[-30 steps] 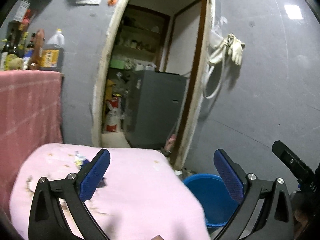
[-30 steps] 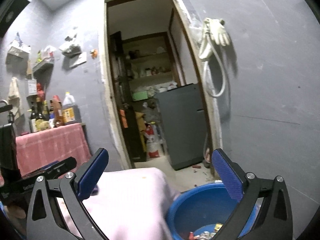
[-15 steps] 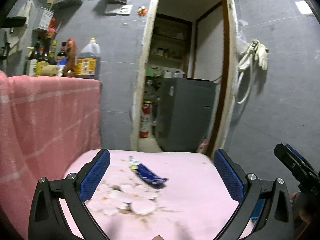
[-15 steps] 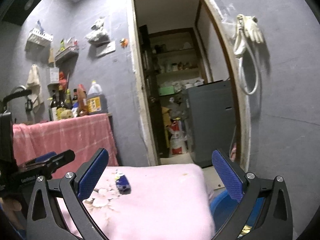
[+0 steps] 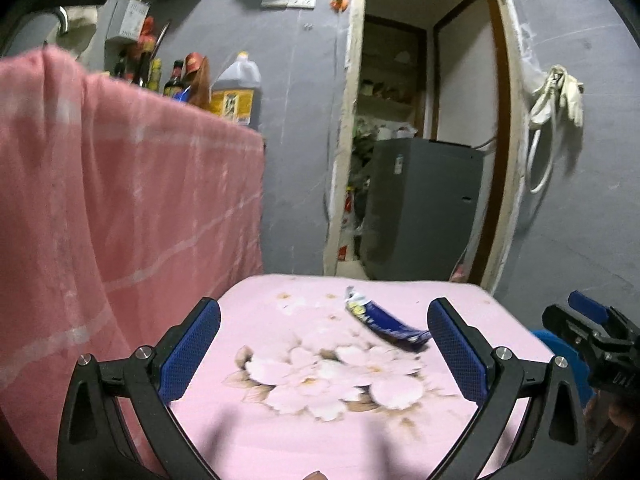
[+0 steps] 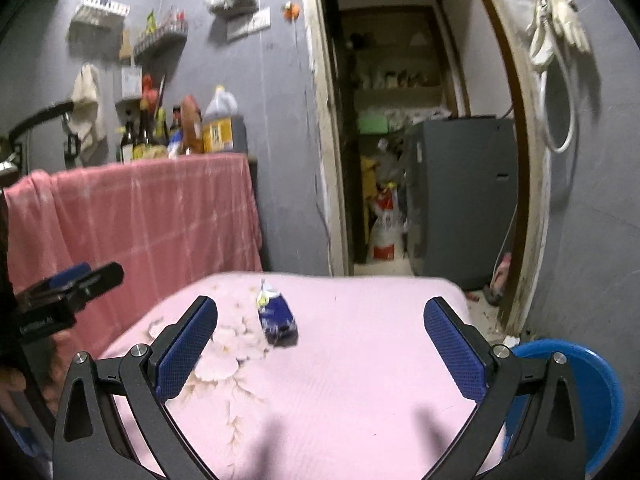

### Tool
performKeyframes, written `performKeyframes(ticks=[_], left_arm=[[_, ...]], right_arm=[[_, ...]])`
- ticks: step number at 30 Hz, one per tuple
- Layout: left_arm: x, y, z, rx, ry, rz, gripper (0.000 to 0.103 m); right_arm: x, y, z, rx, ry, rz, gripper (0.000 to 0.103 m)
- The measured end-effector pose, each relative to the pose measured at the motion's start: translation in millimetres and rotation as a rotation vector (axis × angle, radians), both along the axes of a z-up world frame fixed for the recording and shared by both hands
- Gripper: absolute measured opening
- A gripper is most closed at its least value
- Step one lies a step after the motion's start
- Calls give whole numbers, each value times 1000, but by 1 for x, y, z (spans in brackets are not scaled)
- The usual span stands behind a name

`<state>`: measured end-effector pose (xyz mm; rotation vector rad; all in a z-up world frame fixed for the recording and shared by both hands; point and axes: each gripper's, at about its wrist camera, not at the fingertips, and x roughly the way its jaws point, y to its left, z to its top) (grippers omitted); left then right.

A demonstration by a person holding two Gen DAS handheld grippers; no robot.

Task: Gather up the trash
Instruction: 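Move both open tools back toward the blue wrapper on the table, then grasp the blue wrapper with the right tool while the left tool grasps the tan crumb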

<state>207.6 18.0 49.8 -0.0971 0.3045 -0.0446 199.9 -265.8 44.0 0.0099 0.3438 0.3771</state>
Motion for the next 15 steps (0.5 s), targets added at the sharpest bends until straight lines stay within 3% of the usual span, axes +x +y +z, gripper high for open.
performKeyframes(ticks=[15], left_arm=[[60,18,-34,-10,219,29,101]], right_arm=[[85,33,-39,-81,327,108,103]])
